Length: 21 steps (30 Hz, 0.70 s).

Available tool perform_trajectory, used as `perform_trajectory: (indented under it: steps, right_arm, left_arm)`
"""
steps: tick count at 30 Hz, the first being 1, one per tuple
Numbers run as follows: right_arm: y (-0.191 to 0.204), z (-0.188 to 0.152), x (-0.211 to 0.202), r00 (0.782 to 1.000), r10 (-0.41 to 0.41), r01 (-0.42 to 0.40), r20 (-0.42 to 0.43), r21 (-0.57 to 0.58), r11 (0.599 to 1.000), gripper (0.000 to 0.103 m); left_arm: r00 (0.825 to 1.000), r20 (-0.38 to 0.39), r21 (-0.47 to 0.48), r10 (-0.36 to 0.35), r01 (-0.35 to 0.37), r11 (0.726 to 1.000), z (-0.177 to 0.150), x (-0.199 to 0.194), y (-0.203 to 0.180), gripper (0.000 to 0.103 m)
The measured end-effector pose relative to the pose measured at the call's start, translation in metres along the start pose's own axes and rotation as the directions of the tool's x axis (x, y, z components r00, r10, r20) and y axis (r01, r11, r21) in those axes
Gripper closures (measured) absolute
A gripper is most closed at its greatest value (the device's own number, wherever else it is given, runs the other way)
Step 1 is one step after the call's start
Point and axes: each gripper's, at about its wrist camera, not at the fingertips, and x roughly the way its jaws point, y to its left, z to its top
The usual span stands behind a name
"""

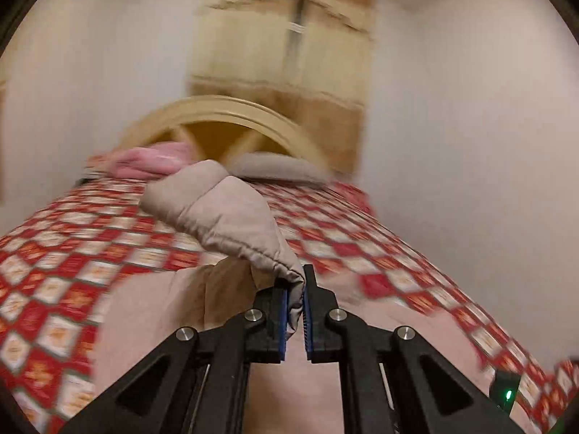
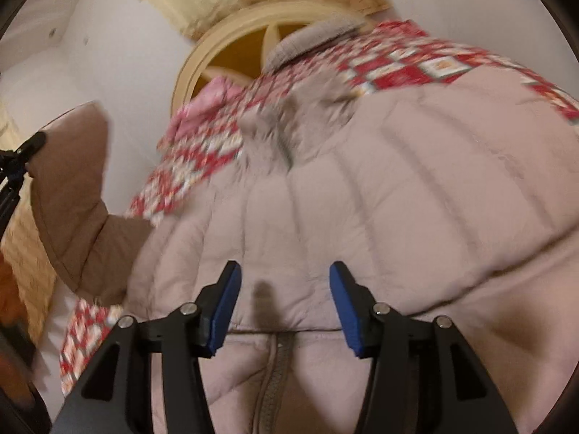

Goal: Fold large clothes

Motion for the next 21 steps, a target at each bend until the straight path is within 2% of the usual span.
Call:
perform_trajectory:
  steps: [4,6,7,8,10,11,13,15,16,17,21]
  right_arm:
    - [-0.027,0.009,-0.054,0.988,-0.081,0.064,0.134,0.126,0.99,0.046]
    - [-0.049,0.013,-0.08,0.973,-0.177,0.151,0.147,0.172,0.973,0.046]
    - [-0.059,0.014,-0.088,0.969,-0.204,0.176,0.142,0.19,0.966,0.046]
    - [-0.072,0.014,-0.098,0.965,-0.225,0.193,0.135,0.216,0.957,0.046]
    - [-0.091,0.013,-0.112,0.962,-0.241,0.203,0.124,0.258,0.944,0.046]
    - [-0.1,0.013,-0.119,0.963,-0.241,0.2,0.122,0.277,0.94,0.046]
    - [-0.109,0.015,-0.127,0.963,-0.238,0.193,0.126,0.295,0.936,0.043]
    - [-0.11,0.022,-0.132,0.964,-0.224,0.174,0.143,0.296,0.939,0.037]
    - [-0.108,0.025,-0.134,0.965,-0.215,0.165,0.151,0.291,0.942,0.035]
    - [-0.104,0.03,-0.135,0.966,-0.204,0.153,0.161,0.281,0.947,0.034]
    - [-0.073,0.044,-0.124,0.976,-0.16,0.13,0.149,0.19,0.973,0.03]
  left_arm:
    - [0.987,-0.123,0.062,-0.101,0.109,0.992,-0.047,0.037,-0.062,0.097]
    - [0.973,-0.213,0.106,-0.089,0.114,0.988,-0.077,0.061,-0.089,0.096]
    - [0.959,-0.271,0.12,-0.081,0.117,0.986,-0.091,0.074,-0.097,0.096]
    - [0.938,-0.341,0.134,-0.065,0.118,0.984,-0.104,0.087,-0.104,0.094]
    - [0.878,-0.479,0.183,0.006,0.094,0.979,-0.124,0.11,-0.119,0.089]
    - [0.862,-0.506,0.212,0.037,0.082,0.974,-0.131,0.111,-0.12,0.089]
    - [0.871,-0.487,0.272,0.066,0.079,0.959,-0.129,0.1,-0.126,0.085]
    - [0.866,-0.495,0.292,0.074,0.086,0.953,-0.125,0.088,-0.125,0.068]
    - [0.86,-0.504,0.295,0.08,0.085,0.952,-0.122,0.079,-0.122,0.054]
    - [0.859,-0.504,0.301,0.091,0.076,0.951,-0.12,0.069,-0.121,0.043]
    - [0.901,-0.43,0.246,0.059,0.054,0.968,-0.107,0.022,-0.099,0.037]
